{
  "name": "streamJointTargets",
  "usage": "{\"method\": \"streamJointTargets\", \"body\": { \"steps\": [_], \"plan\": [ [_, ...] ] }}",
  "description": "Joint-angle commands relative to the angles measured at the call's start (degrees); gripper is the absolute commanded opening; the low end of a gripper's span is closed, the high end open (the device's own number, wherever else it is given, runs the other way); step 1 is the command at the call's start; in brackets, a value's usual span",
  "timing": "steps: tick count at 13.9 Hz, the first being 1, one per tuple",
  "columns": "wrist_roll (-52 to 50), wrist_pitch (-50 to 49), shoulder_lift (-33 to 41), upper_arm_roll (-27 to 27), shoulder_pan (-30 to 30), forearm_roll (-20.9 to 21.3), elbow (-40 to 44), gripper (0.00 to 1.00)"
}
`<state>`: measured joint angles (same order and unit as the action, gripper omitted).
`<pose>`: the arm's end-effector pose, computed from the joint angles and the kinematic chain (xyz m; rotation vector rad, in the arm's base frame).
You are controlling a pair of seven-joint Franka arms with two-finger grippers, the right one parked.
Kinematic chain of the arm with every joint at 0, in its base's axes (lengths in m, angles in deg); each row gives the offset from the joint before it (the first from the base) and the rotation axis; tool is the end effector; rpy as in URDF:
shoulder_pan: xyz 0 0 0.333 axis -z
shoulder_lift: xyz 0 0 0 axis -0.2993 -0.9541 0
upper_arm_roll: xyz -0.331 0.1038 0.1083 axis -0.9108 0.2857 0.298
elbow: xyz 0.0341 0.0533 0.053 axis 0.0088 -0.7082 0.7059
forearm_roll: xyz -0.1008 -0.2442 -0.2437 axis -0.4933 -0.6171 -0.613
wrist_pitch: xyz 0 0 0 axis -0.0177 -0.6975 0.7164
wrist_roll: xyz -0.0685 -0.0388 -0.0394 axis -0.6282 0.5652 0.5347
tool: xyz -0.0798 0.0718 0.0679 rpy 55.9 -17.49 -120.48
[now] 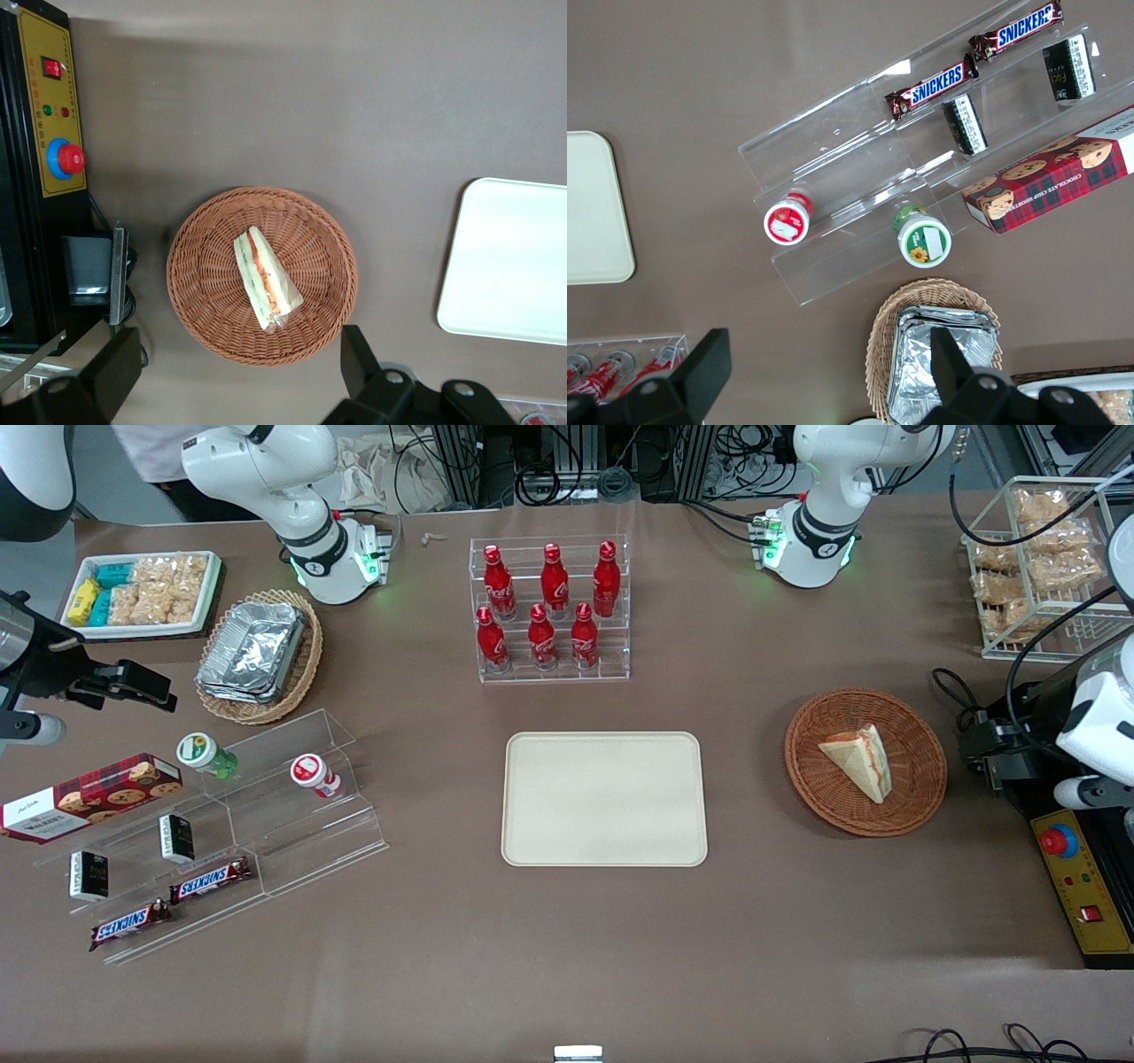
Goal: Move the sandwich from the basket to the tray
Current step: 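Move the left gripper over the wrapped sandwich in the wicker basket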
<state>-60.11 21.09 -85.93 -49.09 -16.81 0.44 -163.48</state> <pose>0.5987 -0.0142 0.6080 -3.1020 -0.1422 0.0594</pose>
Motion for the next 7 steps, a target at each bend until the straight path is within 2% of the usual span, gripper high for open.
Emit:
{"method": "streamJointTargets", "body": {
  "steps": [1,7],
  "plan": [
    [-1.2,-0.7,-1.0,0.1,0.6,-0.8,2.0,1.0],
    [-1.5,-0.8,-0.5,0.0,1.8,0.1,-0.5,1.0]
  ]
}}
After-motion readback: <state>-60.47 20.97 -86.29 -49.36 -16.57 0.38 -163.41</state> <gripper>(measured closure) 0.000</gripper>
